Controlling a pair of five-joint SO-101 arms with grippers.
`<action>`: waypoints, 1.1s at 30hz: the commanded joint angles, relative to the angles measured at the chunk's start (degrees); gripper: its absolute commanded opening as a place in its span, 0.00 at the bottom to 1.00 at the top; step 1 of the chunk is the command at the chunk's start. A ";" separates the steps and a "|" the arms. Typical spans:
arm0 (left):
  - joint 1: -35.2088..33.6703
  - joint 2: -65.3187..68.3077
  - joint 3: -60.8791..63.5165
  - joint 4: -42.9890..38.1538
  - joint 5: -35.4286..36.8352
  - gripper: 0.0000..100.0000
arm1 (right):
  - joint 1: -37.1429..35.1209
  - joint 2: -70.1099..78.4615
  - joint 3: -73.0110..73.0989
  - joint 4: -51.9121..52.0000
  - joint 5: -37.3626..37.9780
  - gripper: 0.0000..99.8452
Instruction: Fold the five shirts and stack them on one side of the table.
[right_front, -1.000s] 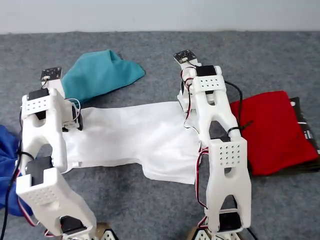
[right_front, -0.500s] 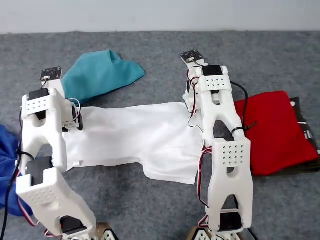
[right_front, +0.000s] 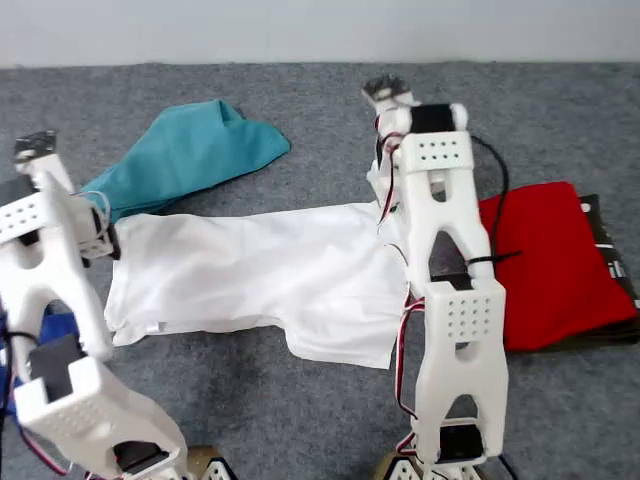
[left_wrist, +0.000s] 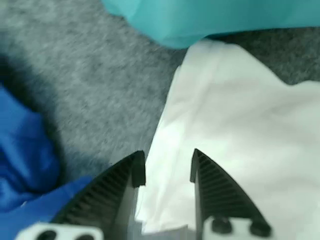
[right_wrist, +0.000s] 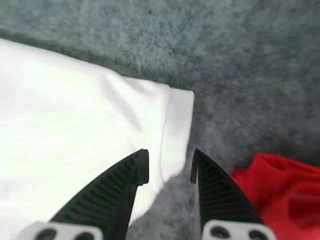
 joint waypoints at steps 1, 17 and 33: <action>-2.55 -6.68 -2.59 5.45 -2.11 0.16 | -0.22 -7.78 -3.43 2.68 0.70 0.15; 0.35 -39.12 20.09 16.00 -12.13 0.16 | -4.88 -47.87 58.99 -2.24 6.51 0.13; 2.37 -67.60 40.13 13.01 -20.66 0.16 | -9.80 -75.56 112.62 -34.51 14.07 0.10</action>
